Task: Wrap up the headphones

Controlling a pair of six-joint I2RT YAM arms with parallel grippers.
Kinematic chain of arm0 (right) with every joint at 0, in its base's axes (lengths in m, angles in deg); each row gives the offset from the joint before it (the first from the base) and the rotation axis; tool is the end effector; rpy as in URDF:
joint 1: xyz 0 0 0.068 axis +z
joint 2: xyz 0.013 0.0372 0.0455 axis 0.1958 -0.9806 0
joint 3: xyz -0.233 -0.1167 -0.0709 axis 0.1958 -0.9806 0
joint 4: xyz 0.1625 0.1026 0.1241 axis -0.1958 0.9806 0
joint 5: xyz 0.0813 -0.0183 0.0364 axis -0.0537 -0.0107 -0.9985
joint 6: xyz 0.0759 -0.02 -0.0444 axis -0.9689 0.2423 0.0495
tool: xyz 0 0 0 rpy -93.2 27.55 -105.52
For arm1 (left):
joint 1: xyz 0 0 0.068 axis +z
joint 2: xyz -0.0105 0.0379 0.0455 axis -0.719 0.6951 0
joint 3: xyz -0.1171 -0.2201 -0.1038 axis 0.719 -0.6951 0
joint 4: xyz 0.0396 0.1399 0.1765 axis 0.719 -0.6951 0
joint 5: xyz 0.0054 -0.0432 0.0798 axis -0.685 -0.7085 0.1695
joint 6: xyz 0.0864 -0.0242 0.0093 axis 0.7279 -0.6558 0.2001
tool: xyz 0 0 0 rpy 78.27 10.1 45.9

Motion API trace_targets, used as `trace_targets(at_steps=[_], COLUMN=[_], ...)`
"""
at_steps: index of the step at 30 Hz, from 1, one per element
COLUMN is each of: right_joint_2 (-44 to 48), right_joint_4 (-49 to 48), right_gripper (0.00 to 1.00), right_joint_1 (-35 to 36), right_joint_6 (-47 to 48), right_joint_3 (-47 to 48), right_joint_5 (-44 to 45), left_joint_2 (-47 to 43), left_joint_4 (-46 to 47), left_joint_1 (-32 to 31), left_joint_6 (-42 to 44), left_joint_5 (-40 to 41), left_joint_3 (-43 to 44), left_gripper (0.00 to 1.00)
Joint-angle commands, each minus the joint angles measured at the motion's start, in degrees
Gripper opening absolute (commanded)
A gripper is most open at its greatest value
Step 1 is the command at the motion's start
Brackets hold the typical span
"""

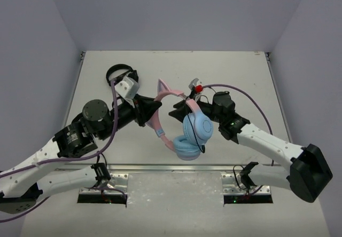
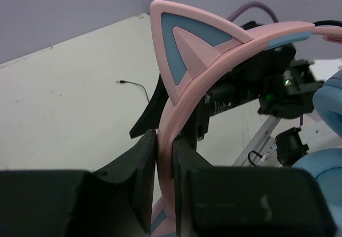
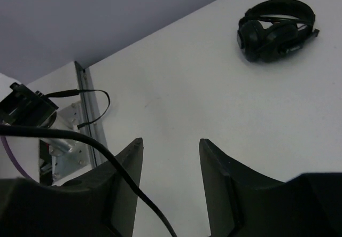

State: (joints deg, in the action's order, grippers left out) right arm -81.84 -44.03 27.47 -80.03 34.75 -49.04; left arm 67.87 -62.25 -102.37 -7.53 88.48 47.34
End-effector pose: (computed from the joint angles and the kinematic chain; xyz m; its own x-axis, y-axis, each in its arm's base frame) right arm 0.1935 0.1970 0.2894 -0.3672 0.0866 -0.9261 -0.8098 0.4600 0.3641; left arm 0.1052 -0.1325 0.4099 -0.1233 -0.0582 -0.9907 0.7117 0.6905 -0.1292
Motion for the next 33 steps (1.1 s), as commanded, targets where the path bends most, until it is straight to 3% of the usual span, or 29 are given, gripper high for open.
trace_targets(at_steps=[1,3,8,13,17,21,24,26,29,33], right_joint_2=[-6.04,-9.31,-18.54,-24.43,-24.62,-20.85,-16.20,-12.77,-4.17,-0.37], right_joint_4=[-22.49,-27.70,-38.61,-50.56,-53.75,-45.16,-40.39,-35.93,-14.03,0.38], right_gripper=[0.48,0.49,0.38,0.11,0.02,0.09,0.01,0.01,0.01,0.01], right_joint_1=[-0.18,-0.18,-0.18,0.17,2.62,4.91,7.37,10.78,18.59,26.53], right_joint_6=[-5.55,-8.62,-14.60,-20.84,-21.65,-18.23,-15.32,-11.29,-2.24,4.01], right_joint_3=[-0.78,-1.65,-2.44,-6.74,-11.23,-15.53,-19.92,-20.81,-18.46,-12.22], right_joint_5=[-9.54,-11.23,-13.69,-17.20,-16.25,-11.51,-7.82,-5.01,11.54,24.58], left_joint_2=[-0.41,-0.15,1.17,6.86,13.55,19.70,22.78,24.01,26.83,29.81], left_joint_4=[8.92,7.25,4.61,-0.83,-7.33,-9.10,-7.88,-7.43,-12.00,-12.97], left_joint_1=[-0.55,-0.55,-0.55,-0.55,-0.55,0.15,2.86,5.50,16.63,25.01], left_joint_6=[-6.79,-8.20,-10.84,-15.83,-17.26,-15.33,-13.14,-12.52,-15.49,-17.51], left_joint_5=[3.77,7.53,19.05,34.86,50.84,60.63,63.89,62.67,54.95,49.31], left_joint_3=[7.45,10.51,16.68,23.97,31.78,36.98,38.13,38.57,40.68,39.45], left_gripper=[0.00,0.00,0.01,0.00,0.00,0.00,0.00,0.00,0.00,0.00])
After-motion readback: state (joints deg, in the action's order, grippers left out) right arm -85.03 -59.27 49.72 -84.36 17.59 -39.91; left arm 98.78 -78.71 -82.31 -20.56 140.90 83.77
